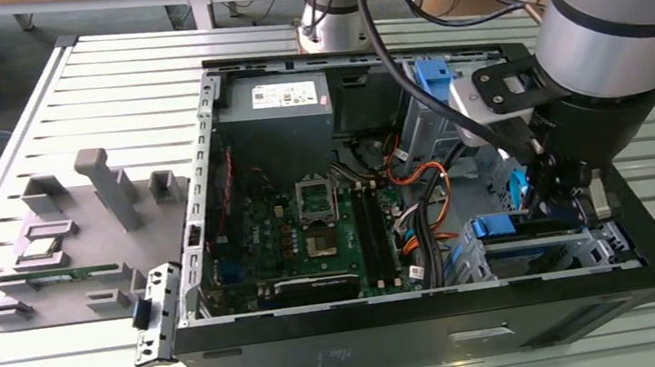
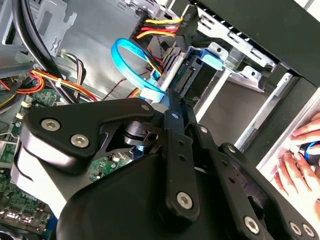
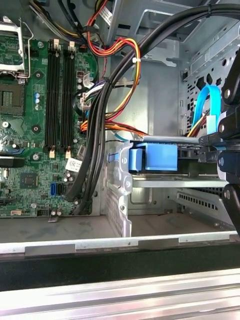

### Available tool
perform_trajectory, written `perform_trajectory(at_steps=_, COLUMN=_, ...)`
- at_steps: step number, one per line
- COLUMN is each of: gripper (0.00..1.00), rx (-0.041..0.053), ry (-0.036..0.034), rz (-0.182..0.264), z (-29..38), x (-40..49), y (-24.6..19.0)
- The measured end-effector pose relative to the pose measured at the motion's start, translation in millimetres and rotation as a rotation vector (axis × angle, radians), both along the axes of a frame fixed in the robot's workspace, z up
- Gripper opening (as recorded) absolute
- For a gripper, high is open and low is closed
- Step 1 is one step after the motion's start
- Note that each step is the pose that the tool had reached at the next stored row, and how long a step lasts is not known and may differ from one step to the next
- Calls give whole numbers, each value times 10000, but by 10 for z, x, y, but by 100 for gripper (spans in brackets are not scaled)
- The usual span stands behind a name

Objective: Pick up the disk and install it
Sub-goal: 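Insert the first disk wire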

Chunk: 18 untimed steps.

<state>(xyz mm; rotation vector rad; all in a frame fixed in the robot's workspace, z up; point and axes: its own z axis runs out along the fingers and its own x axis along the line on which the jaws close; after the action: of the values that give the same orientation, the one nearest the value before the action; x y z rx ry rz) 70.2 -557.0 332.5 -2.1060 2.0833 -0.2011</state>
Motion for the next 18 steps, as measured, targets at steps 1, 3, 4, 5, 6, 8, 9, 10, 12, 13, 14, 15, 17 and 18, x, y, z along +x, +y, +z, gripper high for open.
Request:
perform_trajectory(at_steps=1, gripper=16, rx=1, ry=0, rz=0, z=0, x=0, y=-8)
perform_trajectory(at_steps=3, gripper=16, rx=10, ry=-1, rz=-1, z=0, x=0, y=-10)
perform_trajectory(at_steps=4, gripper=16, rx=53, ry=0, rz=0, z=0, x=0, y=-11)
perform_trajectory(at_steps=5, gripper=16, rx=121, ry=0, rz=0, z=0, x=0, y=-12)
perform_trajectory(at_steps=6, gripper=16, rx=171, ry=-1, rz=0, z=0, x=0, y=-13)
perform_trajectory(at_steps=8, gripper=16, rx=200, ry=-1, rz=0, z=0, x=0, y=-20)
perform_trajectory(at_steps=9, gripper=16, rx=202, ry=0, rz=0, z=0, x=0, y=-26)
perform_trajectory(at_steps=10, gripper=16, rx=202, ry=0, rz=0, z=0, x=0, y=-33)
perform_trajectory(at_steps=12, gripper=16, rx=209, ry=-1, rz=0, z=0, x=0, y=-46)
perform_trajectory(at_steps=13, gripper=16, rx=224, ry=0, rz=0, z=0, x=0, y=-49)
perform_trajectory(at_steps=14, gripper=16, rx=238, ry=0, rz=0, z=0, x=0, y=-53)
perform_trajectory(at_steps=15, gripper=16, rx=254, ry=0, rz=0, z=0, x=0, y=-55)
perform_trajectory(at_steps=17, gripper=16, rx=278, ry=0, rz=0, z=1, x=0, y=-55)
perform_trajectory(at_steps=18, gripper=16, rx=289, ry=-1, rz=0, z=0, x=0, y=-55)
